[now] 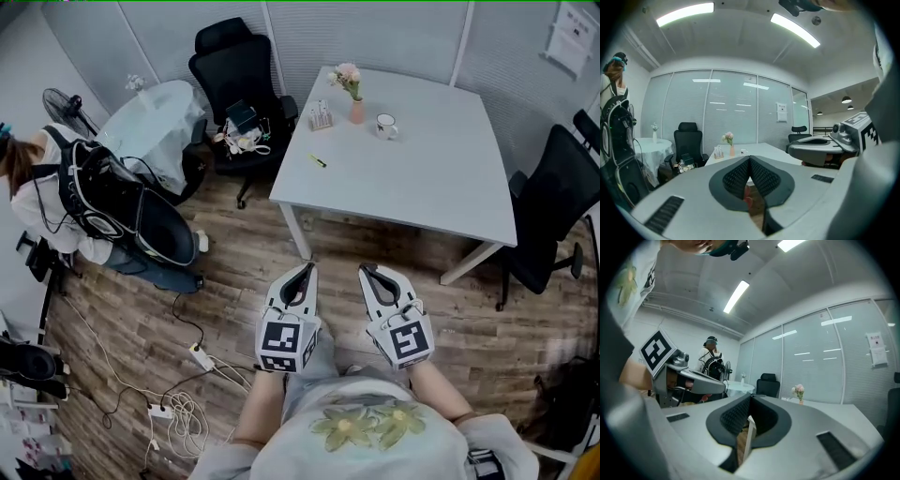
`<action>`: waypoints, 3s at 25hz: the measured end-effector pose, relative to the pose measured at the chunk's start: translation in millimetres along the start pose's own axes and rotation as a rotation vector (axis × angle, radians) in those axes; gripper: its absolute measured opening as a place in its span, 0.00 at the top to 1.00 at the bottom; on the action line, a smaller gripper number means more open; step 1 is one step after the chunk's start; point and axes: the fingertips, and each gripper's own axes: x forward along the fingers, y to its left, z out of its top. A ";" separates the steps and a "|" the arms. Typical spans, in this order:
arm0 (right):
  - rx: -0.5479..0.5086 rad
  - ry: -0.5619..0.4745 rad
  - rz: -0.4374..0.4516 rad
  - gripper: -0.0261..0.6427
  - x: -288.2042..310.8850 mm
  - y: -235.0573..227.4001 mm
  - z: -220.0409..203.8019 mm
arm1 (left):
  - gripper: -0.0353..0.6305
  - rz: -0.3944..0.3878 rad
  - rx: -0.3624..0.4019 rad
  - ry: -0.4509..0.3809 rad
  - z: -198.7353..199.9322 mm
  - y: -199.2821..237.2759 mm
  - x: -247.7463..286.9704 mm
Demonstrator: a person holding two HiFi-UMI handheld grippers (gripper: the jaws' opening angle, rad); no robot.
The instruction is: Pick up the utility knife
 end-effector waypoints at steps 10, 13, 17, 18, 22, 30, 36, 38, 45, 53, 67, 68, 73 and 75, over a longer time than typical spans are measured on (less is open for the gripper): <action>-0.010 0.057 -0.019 0.96 188.1 -79.3 -16.4 | 0.92 -0.024 0.088 0.014 29.8 140.8 150.5; -0.038 0.084 -0.026 0.96 248.1 -100.8 -9.8 | 0.92 -0.047 0.100 -0.004 54.1 189.8 194.3; -0.066 0.105 -0.055 0.96 313.3 -126.6 -6.7 | 0.92 -0.058 0.097 -0.012 70.4 247.9 246.2; -0.064 0.109 -0.061 0.95 326.5 -132.7 -7.1 | 0.92 -0.059 0.093 -0.011 72.1 258.9 257.8; -0.056 0.132 -0.074 0.95 370.0 -150.4 -12.9 | 0.92 -0.088 0.074 0.012 68.2 290.2 296.3; -0.056 0.178 -0.028 0.83 421.3 -169.1 -32.0 | 0.92 -0.129 0.026 0.079 45.4 308.9 358.8; -0.069 0.197 0.038 0.74 447.8 -190.9 -47.5 | 0.92 -0.128 0.025 0.105 42.5 314.7 390.6; -0.068 0.210 0.059 0.74 454.2 -200.3 -52.6 | 0.92 -0.117 0.021 0.120 39.9 316.6 400.9; -0.048 0.258 0.091 0.74 471.1 -222.2 -81.6 | 0.92 -0.128 0.027 0.139 33.7 316.8 438.3; -0.052 0.380 0.160 0.74 484.7 -220.2 -139.1 | 0.92 -0.118 0.004 0.198 7.4 320.1 450.4; -0.052 0.487 0.231 0.76 502.9 -212.1 -197.9 | 0.92 -0.115 0.021 0.278 -17.6 319.1 464.8; -0.052 0.498 0.233 0.76 503.3 -211.4 -202.7 | 0.92 -0.113 0.019 0.283 -19.4 319.4 464.7; -0.046 0.553 0.244 0.76 506.6 -209.8 -228.6 | 0.92 -0.108 0.005 0.306 -29.0 322.5 464.4; -0.051 0.574 0.250 0.76 507.7 -210.1 -238.9 | 0.92 -0.105 -0.002 0.311 -32.6 323.1 464.1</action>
